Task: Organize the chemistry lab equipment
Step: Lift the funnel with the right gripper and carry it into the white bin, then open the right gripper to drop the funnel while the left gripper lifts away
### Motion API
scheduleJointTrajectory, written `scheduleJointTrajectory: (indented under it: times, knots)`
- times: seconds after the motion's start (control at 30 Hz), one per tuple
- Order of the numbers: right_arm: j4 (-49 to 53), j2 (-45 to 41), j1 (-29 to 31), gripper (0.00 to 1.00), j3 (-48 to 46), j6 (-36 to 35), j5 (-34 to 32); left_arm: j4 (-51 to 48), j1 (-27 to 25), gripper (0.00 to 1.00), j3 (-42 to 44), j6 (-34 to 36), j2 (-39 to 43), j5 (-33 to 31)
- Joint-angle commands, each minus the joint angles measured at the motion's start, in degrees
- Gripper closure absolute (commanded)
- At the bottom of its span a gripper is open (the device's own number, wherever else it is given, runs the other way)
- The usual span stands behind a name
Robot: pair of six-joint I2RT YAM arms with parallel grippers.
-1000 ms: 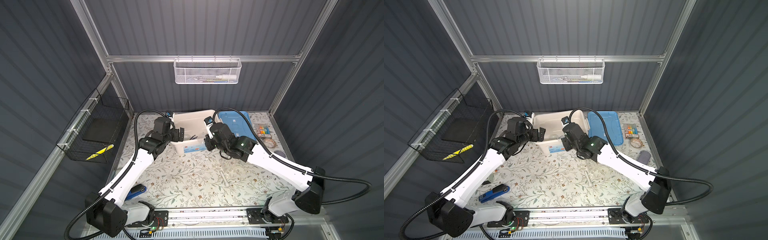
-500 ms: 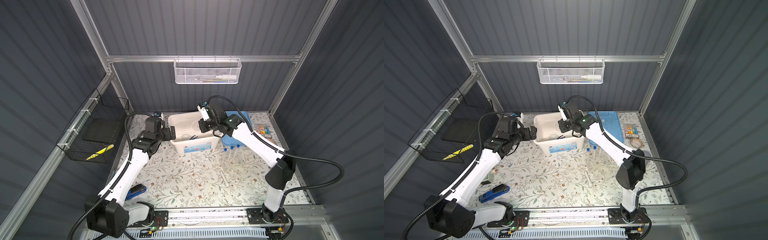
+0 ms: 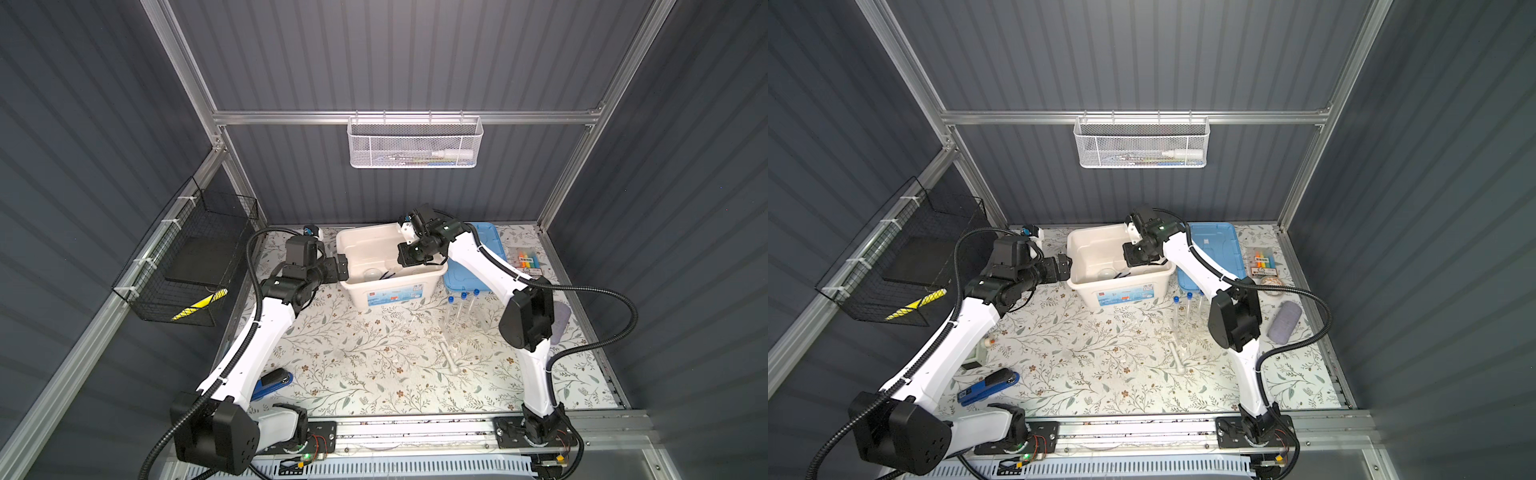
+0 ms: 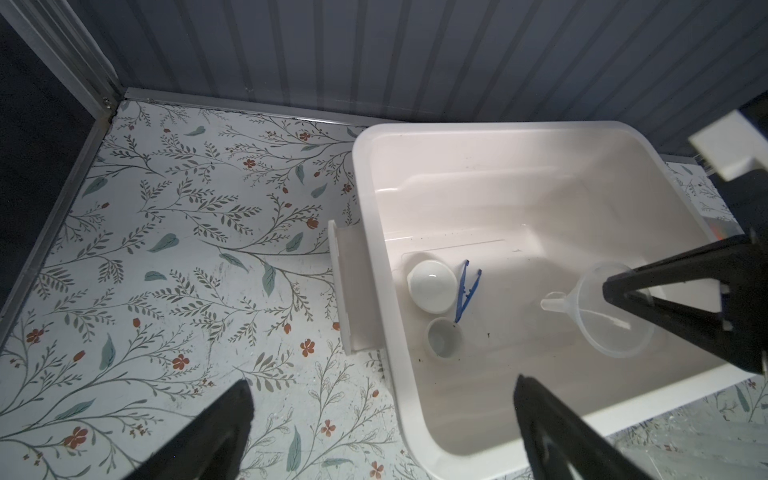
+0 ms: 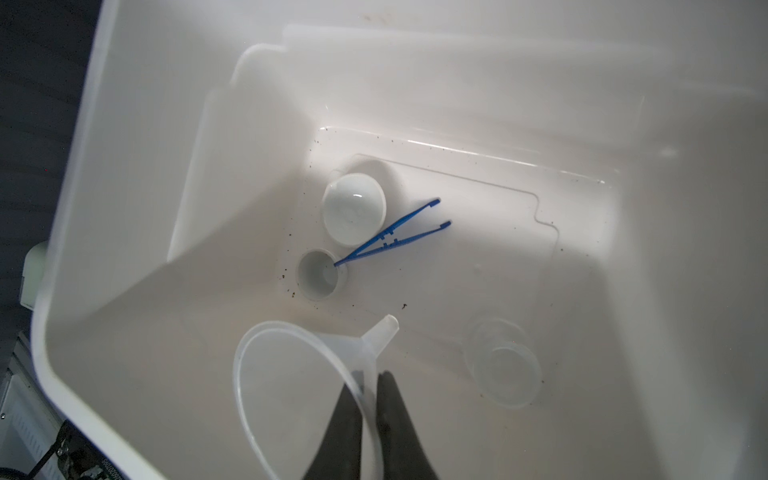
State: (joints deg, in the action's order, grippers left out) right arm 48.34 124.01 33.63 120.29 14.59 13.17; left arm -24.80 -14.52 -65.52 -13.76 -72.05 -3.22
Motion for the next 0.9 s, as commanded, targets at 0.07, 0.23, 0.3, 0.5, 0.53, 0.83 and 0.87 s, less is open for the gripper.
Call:
scheduleJointTrajectory:
  times: [0.07,0.23,0.3,0.5,0.53,0.83,0.87]
  knots:
    - [5.84,2.93,-1.35,0.87,3.27,0.65,0.35,-1.51,0.37,0.0,-0.2,1.86,-0.87,2.33]
    - [7.12,5.46,-1.79,0.84,5.8,0.85,-0.15,-1.88,0.37,0.0,-0.99,3.18,-2.18,4.09]
    - [7.42,6.51,-1.9,0.83,6.66,1.12,0.08,-1.85,0.37,0.0,-1.27,3.82,-2.63,5.36]
    - [9.9,10.21,-2.43,0.84,10.62,1.35,0.1,-1.66,0.37,0.0,-2.09,5.04,-3.01,8.86]
    - [10.17,10.65,-2.51,0.84,11.08,1.23,0.1,-1.52,0.29,0.0,-2.03,4.94,-2.9,9.22]
    - [7.56,7.26,-2.74,0.56,9.02,2.01,-0.4,-1.09,-1.42,0.0,-2.75,5.76,0.36,9.6]
    - [6.13,5.74,-2.7,0.53,7.85,2.23,-0.72,-1.36,-2.39,0.0,-2.96,5.95,0.68,8.96]
